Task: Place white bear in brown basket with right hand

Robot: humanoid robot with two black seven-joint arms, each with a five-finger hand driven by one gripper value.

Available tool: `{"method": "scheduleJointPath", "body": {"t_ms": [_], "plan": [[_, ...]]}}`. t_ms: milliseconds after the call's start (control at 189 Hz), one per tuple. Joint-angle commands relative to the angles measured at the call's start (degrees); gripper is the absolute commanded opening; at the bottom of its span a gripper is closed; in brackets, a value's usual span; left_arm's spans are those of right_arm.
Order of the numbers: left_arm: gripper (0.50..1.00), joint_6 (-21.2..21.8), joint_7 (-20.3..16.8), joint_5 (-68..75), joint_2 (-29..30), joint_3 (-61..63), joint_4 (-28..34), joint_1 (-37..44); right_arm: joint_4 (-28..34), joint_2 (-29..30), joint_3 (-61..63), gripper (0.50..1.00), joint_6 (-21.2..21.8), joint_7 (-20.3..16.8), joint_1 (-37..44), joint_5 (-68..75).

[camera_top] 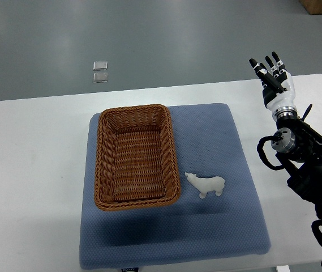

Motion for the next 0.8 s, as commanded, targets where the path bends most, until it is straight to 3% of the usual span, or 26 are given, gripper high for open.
{"method": "scheduleJointPath", "body": {"t_ms": [0,794], "plan": [[1.000,0.0,0.0,0.0,0.0,-0.1,0.0,0.0,-0.1,-0.1,0.0,0.924,0.0,0.0,0.1,0.0],[1.000,0.1,0.0,0.0,0.0,0.0,0.0,-0.6,1.0,-0.1,-0.1,0.924,0.0,0.0,-0.4,0.0]]}}
